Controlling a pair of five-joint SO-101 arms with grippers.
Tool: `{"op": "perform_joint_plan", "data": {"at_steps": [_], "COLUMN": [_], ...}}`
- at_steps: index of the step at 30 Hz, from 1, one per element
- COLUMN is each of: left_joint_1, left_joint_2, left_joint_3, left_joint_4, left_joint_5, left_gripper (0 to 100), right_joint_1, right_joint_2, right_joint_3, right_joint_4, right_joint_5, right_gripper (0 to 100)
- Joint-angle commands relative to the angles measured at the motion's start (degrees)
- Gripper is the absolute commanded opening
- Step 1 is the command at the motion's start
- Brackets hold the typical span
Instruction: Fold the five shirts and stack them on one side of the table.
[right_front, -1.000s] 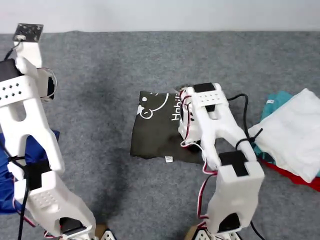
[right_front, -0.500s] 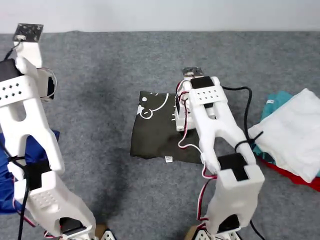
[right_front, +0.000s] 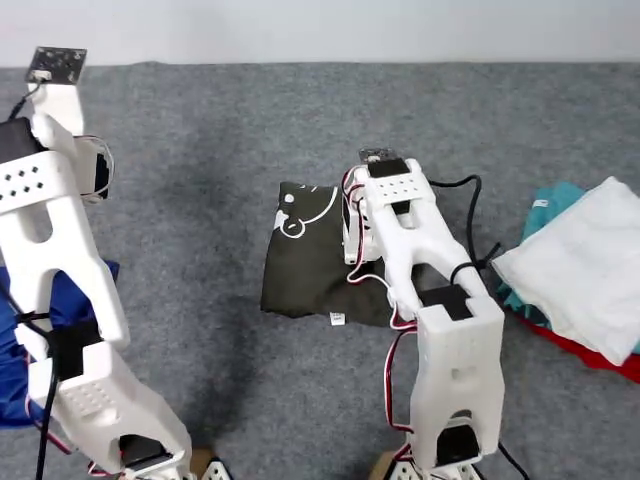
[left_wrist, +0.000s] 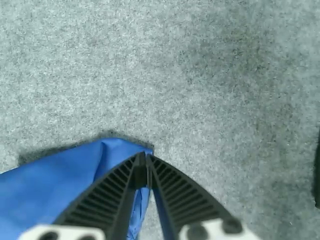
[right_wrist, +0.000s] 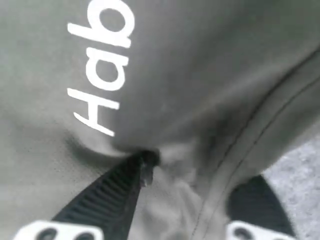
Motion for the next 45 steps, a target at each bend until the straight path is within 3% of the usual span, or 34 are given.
{"op": "perform_joint_plan", "data": {"at_steps": [1,7,11,14,17,21,26,31,35,42,45], "left_joint_1": [-0.4,-0.4,-0.4,-0.3,-0.1,0.0,0.0,0.0,-0.1,0.0,-0.1], "left_joint_2": [-3.3,-3.3,-3.3,-3.3,-3.3,-3.1,-2.8,-2.7,-2.7,-2.9,-2.9], "left_joint_3": [-0.1,-0.1,-0.1,-0.1,-0.1,-0.1,0.0,0.7,1.9,2.0,2.0], "left_joint_4": [1.2,1.2,1.2,1.2,1.2,1.2,1.2,1.1,1.1,1.1,1.1], "left_joint_5": [-0.4,-0.3,-0.4,-0.4,-0.4,-0.3,-0.3,-0.5,-0.6,-0.6,-0.6], "left_gripper": [1,1,1,1,1,1,1,1,1,1,1], "right_joint_1": [0.2,3.5,8.3,12.7,17.3,19.4,18.4,19.2,20.3,19.2,18.9], "right_joint_2": [0.7,0.3,-3.8,-6.7,-6.2,-2.0,6.7,13.6,14.5,14.8,14.2], "right_joint_3": [-0.4,-4.0,-9.1,-14.0,-19.0,-26.4,-34.3,-43.9,-53.3,-66.7,-67.7], "right_joint_4": [1.6,6.8,10.3,11.3,9.7,8.6,7.1,6.6,7.3,18.9,19.1], "right_joint_5": [7.0,9.6,18.1,31.7,51.2,70.5,77.6,75.3,57.4,22.2,8.1], "right_gripper": [0.7,1.1,1.0,0.9,0.9,0.9,0.9,9.1,16.9,17.0,17.0]}}
